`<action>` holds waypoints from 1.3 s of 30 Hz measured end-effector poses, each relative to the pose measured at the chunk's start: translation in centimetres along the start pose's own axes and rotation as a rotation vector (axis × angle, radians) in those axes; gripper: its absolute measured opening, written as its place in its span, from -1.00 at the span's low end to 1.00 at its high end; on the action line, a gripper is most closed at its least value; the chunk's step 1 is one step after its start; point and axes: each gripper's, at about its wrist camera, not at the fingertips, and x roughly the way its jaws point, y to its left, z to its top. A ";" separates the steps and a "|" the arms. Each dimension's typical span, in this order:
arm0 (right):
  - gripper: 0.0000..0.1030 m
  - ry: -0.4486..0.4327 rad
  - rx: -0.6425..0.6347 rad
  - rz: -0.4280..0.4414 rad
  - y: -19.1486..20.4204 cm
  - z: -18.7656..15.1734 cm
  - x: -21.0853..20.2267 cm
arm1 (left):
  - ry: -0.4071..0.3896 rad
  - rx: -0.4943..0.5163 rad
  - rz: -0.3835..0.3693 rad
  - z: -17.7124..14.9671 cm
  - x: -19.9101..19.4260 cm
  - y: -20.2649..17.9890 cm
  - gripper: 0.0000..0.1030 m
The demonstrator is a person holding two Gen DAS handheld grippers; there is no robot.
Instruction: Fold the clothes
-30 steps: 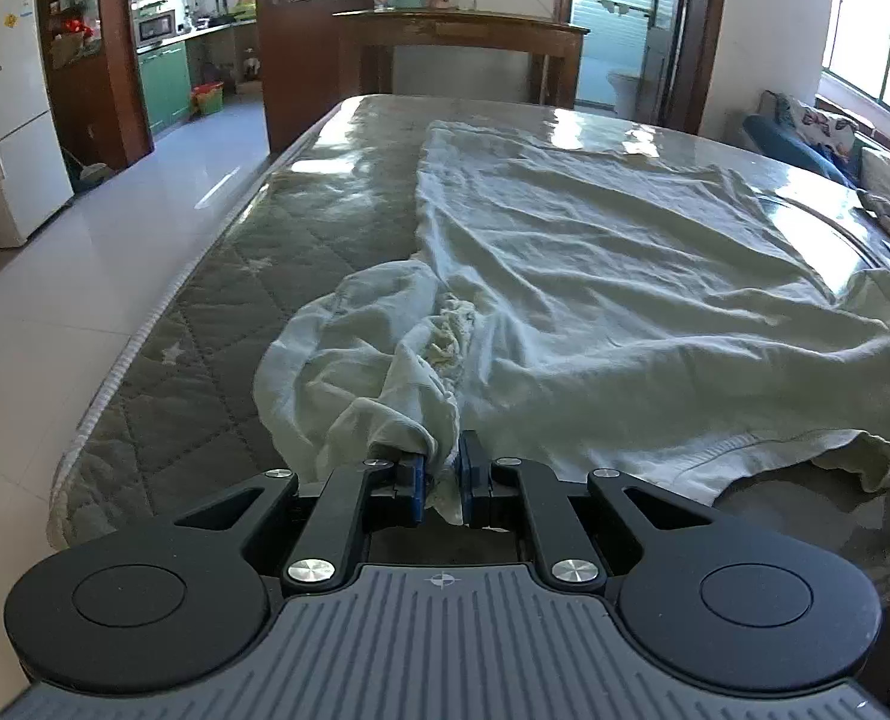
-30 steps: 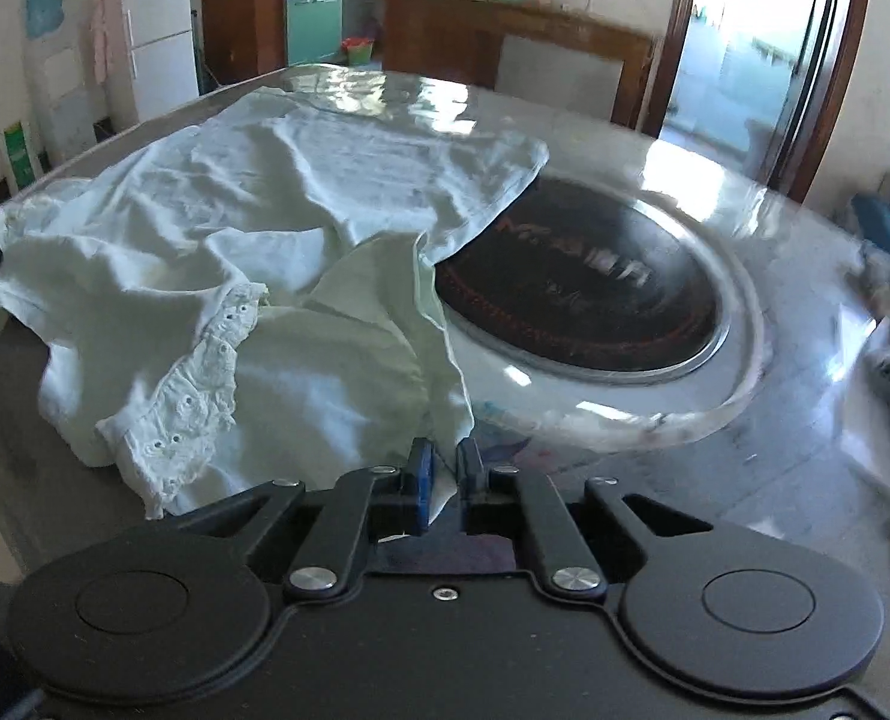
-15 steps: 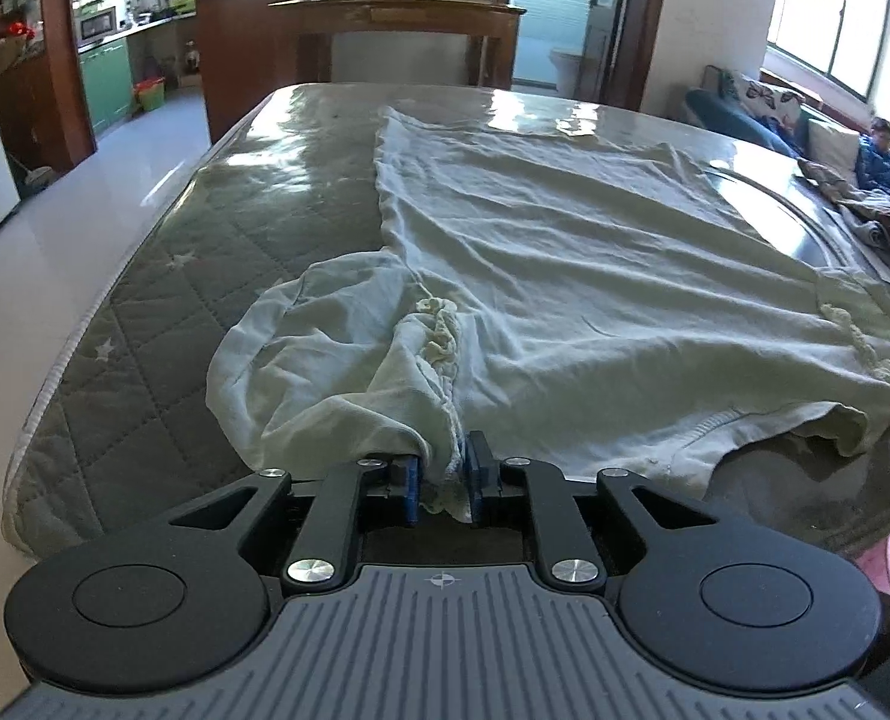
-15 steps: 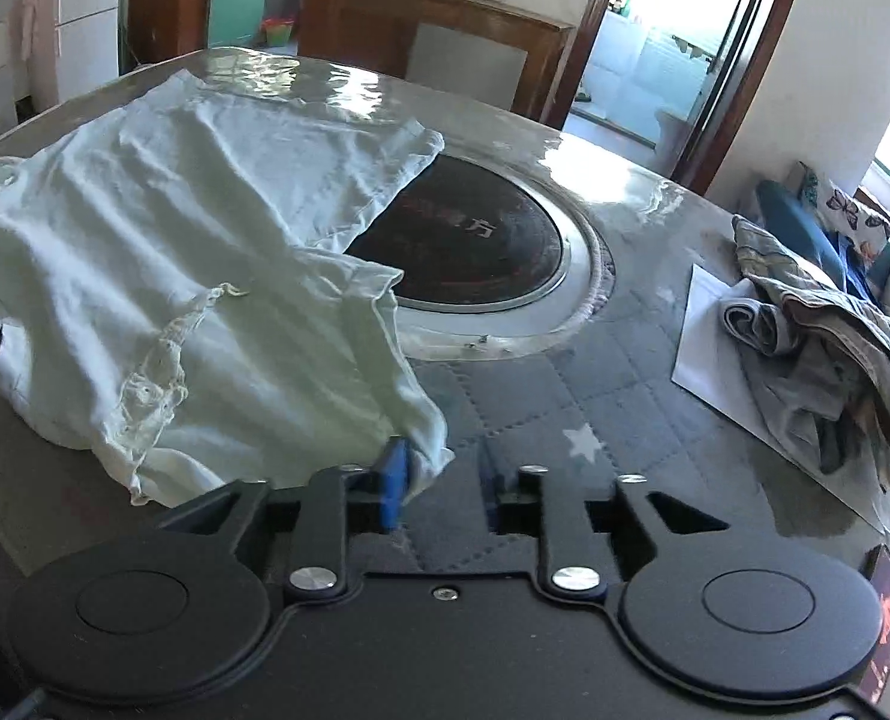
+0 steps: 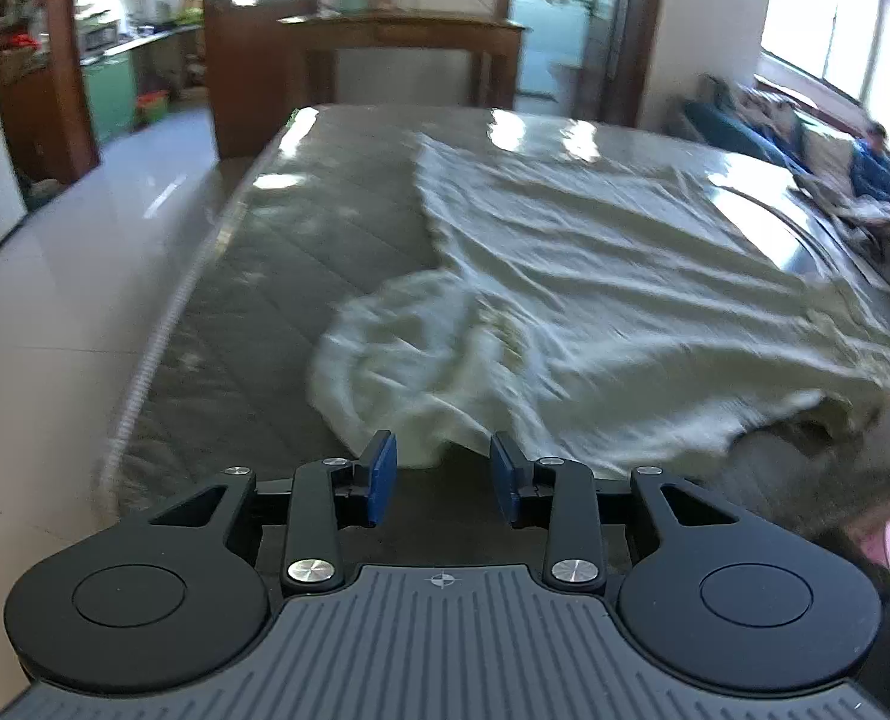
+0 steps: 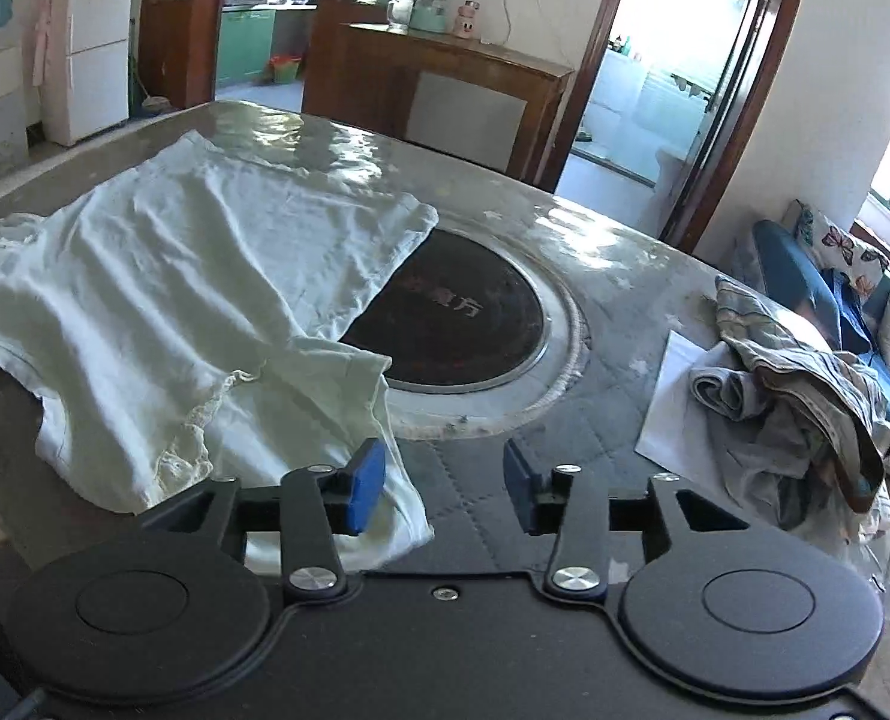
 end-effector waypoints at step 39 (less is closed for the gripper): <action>-0.13 -0.003 -0.005 0.086 2.2 7.6 11.7 | -0.054 0.069 0.191 5.5 5.3 0.5 -0.29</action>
